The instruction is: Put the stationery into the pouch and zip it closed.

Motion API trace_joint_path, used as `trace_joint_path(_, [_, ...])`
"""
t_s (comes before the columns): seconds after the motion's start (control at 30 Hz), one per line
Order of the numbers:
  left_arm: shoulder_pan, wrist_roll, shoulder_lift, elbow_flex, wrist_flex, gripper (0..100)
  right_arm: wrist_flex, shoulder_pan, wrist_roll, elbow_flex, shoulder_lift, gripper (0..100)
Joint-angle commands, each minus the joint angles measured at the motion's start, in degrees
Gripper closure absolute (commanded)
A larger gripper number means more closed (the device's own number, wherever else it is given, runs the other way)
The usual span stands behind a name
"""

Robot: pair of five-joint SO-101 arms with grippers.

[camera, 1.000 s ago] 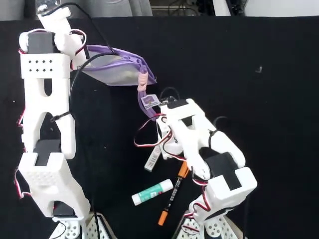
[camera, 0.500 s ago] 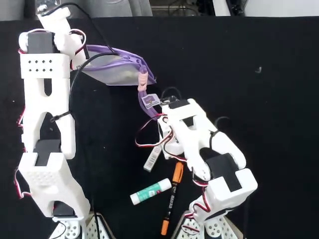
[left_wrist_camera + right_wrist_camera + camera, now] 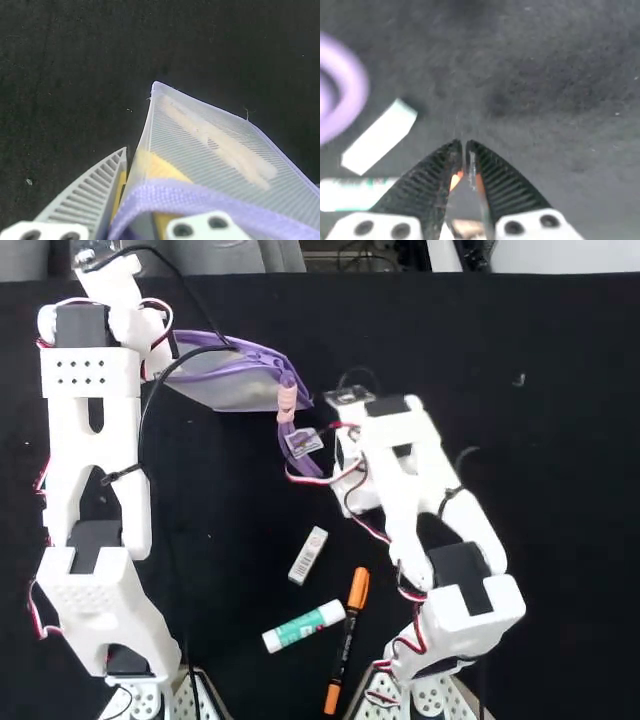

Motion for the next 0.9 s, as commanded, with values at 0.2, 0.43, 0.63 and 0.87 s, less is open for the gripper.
trace_joint_path(0.2, [-5.0,0.9,-0.6,0.6,-6.2,97,14.3,1.2,19.3,-5.1,-0.5,98.7])
trace_joint_path(0.43, [-11.7,0.9,-0.1,-5.6,-8.6,97,14.2,-1.7,26.6,0.6,-0.1,98.7])
trace_joint_path(0.63, [-15.7,0.9,-0.1,-8.1,-8.8,97,14.2,-5.3,35.0,6.6,0.0,98.7])
trace_joint_path(0.87, [-19.5,0.9,-0.6,-8.7,-8.9,97,14.2,-7.5,39.9,11.6,0.0,98.7])
